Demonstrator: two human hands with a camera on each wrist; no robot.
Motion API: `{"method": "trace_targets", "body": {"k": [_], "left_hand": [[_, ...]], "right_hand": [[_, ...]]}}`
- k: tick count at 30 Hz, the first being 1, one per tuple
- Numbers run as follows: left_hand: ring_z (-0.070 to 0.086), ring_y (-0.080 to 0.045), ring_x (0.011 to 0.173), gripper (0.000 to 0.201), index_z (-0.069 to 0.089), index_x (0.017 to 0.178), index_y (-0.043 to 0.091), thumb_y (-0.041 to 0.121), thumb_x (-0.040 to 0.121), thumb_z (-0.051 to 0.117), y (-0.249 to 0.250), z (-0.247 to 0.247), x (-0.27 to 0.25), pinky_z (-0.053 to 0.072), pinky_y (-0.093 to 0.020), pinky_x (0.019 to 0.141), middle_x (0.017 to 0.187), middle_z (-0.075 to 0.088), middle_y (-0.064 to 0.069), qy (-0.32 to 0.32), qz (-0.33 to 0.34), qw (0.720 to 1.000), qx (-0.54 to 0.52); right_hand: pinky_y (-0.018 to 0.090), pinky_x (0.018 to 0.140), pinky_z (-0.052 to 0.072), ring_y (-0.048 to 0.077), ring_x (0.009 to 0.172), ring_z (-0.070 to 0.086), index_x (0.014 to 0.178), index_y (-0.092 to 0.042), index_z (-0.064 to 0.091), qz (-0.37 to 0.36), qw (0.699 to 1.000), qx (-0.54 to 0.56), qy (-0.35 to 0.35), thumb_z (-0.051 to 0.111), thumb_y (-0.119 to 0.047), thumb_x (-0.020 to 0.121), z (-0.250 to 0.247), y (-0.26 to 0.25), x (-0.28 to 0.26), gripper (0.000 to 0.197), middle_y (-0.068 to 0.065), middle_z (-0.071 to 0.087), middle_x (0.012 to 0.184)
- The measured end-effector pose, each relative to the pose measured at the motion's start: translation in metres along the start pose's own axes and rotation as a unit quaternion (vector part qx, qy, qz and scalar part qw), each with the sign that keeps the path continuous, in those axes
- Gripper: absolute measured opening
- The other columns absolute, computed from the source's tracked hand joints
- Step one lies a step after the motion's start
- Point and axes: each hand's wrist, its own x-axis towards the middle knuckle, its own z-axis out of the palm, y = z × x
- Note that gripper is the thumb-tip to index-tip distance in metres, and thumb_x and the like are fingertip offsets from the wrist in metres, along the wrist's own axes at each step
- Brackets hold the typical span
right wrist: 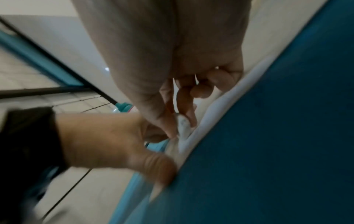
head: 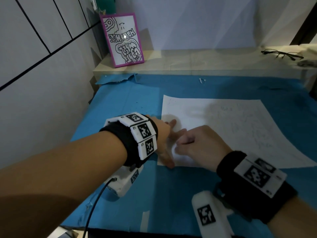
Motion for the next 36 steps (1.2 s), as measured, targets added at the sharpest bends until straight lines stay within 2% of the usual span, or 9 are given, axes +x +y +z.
{"method": "trace_targets", "body": {"k": [3, 9, 12, 16, 20, 23, 26, 31, 36], "left_hand": [[0.025, -0.027, 0.142, 0.113, -0.017, 0.146, 0.043, 0.076, 0.069, 0.059, 0.001, 0.002, 0.004, 0.026, -0.045, 0.111, 0.158, -0.018, 0.000, -0.018, -0.003, 1.000, 0.009], [0.020, -0.027, 0.144, 0.112, -0.017, 0.146, 0.044, 0.075, 0.069, 0.059, 0.000, 0.001, 0.003, 0.020, -0.050, 0.114, 0.158, -0.019, 0.001, -0.020, -0.001, 1.000, 0.001], [0.021, -0.026, 0.144, 0.112, -0.015, 0.146, 0.045, 0.075, 0.069, 0.059, 0.001, 0.001, 0.001, 0.018, -0.052, 0.114, 0.158, -0.017, 0.003, -0.012, -0.003, 1.000, -0.003], [0.019, -0.026, 0.145, 0.113, -0.017, 0.146, 0.045, 0.076, 0.068, 0.059, 0.000, 0.001, 0.002, 0.017, -0.052, 0.113, 0.158, -0.019, 0.003, -0.016, -0.006, 1.000, -0.006], [0.021, -0.025, 0.144, 0.112, -0.016, 0.146, 0.045, 0.075, 0.069, 0.060, 0.000, 0.001, 0.000, 0.018, -0.051, 0.113, 0.158, -0.018, 0.003, -0.018, -0.007, 1.000, -0.012], [0.020, -0.026, 0.144, 0.110, -0.016, 0.147, 0.044, 0.073, 0.072, 0.059, 0.001, -0.002, -0.001, 0.014, -0.051, 0.114, 0.158, -0.020, 0.003, -0.021, -0.007, 1.000, -0.013], [0.015, -0.025, 0.146, 0.109, -0.017, 0.146, 0.043, 0.073, 0.073, 0.059, 0.002, -0.003, -0.003, 0.012, -0.051, 0.114, 0.157, -0.021, 0.002, -0.027, -0.006, 1.000, -0.009], [0.015, -0.025, 0.146, 0.110, -0.017, 0.146, 0.044, 0.073, 0.072, 0.059, 0.001, -0.001, -0.001, 0.013, -0.052, 0.114, 0.157, -0.021, 0.003, -0.026, -0.005, 0.999, -0.021], [0.014, -0.025, 0.146, 0.112, -0.018, 0.146, 0.043, 0.073, 0.072, 0.059, 0.002, -0.001, 0.001, 0.015, -0.052, 0.114, 0.157, -0.021, 0.001, -0.025, -0.009, 1.000, -0.007]], "right_hand": [[0.013, 0.066, 0.038, 0.009, 0.084, 0.061, 0.076, -0.017, 0.073, 0.036, 0.998, 0.016, 0.044, 0.073, -0.020, 0.077, -0.008, 0.005, 0.004, 0.003, -0.005, 0.068, 0.082], [0.007, 0.067, 0.037, 0.013, 0.089, 0.062, 0.083, -0.013, 0.075, 0.025, 0.999, -0.025, 0.025, 0.069, -0.017, 0.080, -0.008, 0.004, 0.000, 0.008, -0.001, 0.069, 0.089], [0.005, 0.058, 0.035, 0.009, 0.080, 0.059, 0.075, -0.015, 0.074, 0.023, 0.999, -0.014, 0.023, 0.070, -0.018, 0.078, -0.009, 0.003, -0.001, 0.005, -0.005, 0.066, 0.078], [0.016, 0.067, 0.040, 0.013, 0.085, 0.062, 0.075, -0.013, 0.074, 0.022, 0.999, -0.024, 0.025, 0.071, -0.019, 0.077, -0.012, 0.007, -0.001, 0.008, -0.001, 0.071, 0.085], [0.003, 0.057, 0.034, 0.006, 0.076, 0.058, 0.065, -0.021, 0.068, 0.020, 0.999, -0.036, 0.010, 0.071, -0.018, 0.076, -0.014, 0.006, -0.001, 0.012, -0.007, 0.067, 0.076], [0.008, 0.051, 0.033, 0.007, 0.065, 0.056, 0.054, -0.020, 0.061, 0.025, 0.999, -0.032, 0.026, 0.073, -0.020, 0.075, -0.022, 0.011, -0.001, 0.024, -0.013, 0.061, 0.058], [0.008, 0.060, 0.036, 0.008, 0.079, 0.059, 0.066, -0.021, 0.069, 0.011, 0.999, -0.045, 0.008, 0.072, -0.020, 0.076, -0.019, 0.009, -0.005, 0.011, -0.009, 0.066, 0.075], [0.013, 0.057, 0.037, 0.010, 0.068, 0.057, 0.053, -0.017, 0.059, 0.017, 0.998, -0.048, 0.028, 0.071, -0.020, 0.076, -0.027, 0.013, -0.005, 0.026, -0.004, 0.062, 0.064], [0.018, 0.061, 0.041, 0.012, 0.074, 0.060, 0.068, -0.013, 0.073, 0.014, 0.999, -0.046, 0.009, 0.072, -0.020, 0.076, -0.015, 0.006, -0.005, 0.011, -0.001, 0.069, 0.075]]}}
